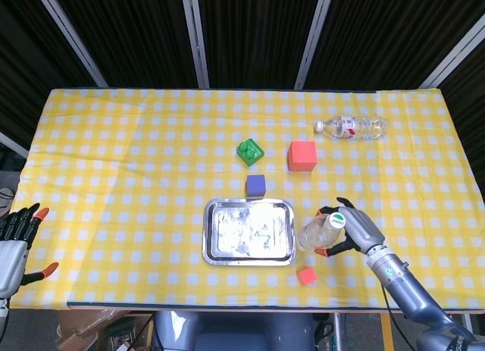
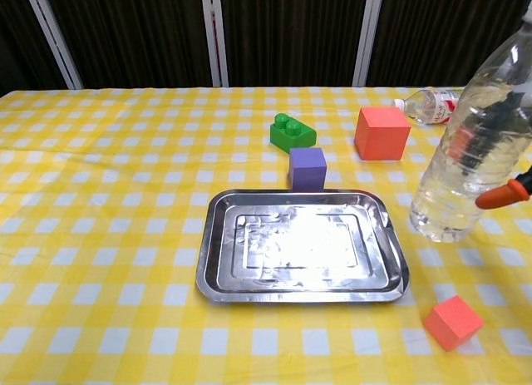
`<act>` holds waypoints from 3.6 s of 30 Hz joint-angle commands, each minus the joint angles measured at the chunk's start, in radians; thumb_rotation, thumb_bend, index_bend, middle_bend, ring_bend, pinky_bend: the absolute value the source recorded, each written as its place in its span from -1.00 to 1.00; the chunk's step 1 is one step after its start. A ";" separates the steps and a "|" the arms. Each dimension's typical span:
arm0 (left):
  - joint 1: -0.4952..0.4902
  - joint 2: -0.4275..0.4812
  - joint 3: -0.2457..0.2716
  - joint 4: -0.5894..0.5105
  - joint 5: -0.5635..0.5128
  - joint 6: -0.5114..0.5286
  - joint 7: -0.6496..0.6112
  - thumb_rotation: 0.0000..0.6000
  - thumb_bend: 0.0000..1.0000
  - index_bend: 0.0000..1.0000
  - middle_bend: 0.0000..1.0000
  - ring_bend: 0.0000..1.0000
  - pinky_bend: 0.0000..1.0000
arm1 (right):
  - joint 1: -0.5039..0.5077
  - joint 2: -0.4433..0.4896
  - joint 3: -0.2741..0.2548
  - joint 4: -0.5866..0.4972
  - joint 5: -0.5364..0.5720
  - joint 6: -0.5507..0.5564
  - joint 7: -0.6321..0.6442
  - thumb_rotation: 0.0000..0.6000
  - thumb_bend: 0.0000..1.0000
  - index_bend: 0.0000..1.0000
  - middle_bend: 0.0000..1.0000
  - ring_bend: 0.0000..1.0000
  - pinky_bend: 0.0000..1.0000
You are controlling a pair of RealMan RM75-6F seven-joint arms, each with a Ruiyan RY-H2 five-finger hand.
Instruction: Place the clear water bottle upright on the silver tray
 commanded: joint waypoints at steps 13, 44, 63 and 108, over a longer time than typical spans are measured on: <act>-0.006 -0.005 0.001 0.000 0.001 -0.011 0.002 1.00 -0.73 -0.99 -1.00 -1.00 -1.00 | 0.042 -0.225 0.017 0.008 0.017 0.010 -0.089 1.00 -0.14 0.50 0.21 -0.31 -1.00; -0.003 0.013 0.000 0.005 0.002 -0.006 -0.046 1.00 -0.73 -0.99 -1.00 -1.00 -1.00 | 0.105 -0.464 0.067 0.197 0.189 0.112 -0.281 1.00 -0.14 0.50 0.21 -0.31 -1.00; -0.004 0.011 0.000 0.006 -0.002 -0.008 -0.042 1.00 -0.73 -0.99 -1.00 -1.00 -1.00 | 0.074 -0.534 0.044 0.275 0.154 0.164 -0.341 1.00 -0.59 0.07 0.13 -0.39 -1.00; 0.000 0.008 0.009 -0.013 0.005 -0.007 -0.012 1.00 -0.73 -0.99 -1.00 -1.00 -1.00 | -0.347 -0.122 -0.229 0.405 -0.310 0.775 -0.214 1.00 -0.51 -1.00 -0.86 -1.00 -1.00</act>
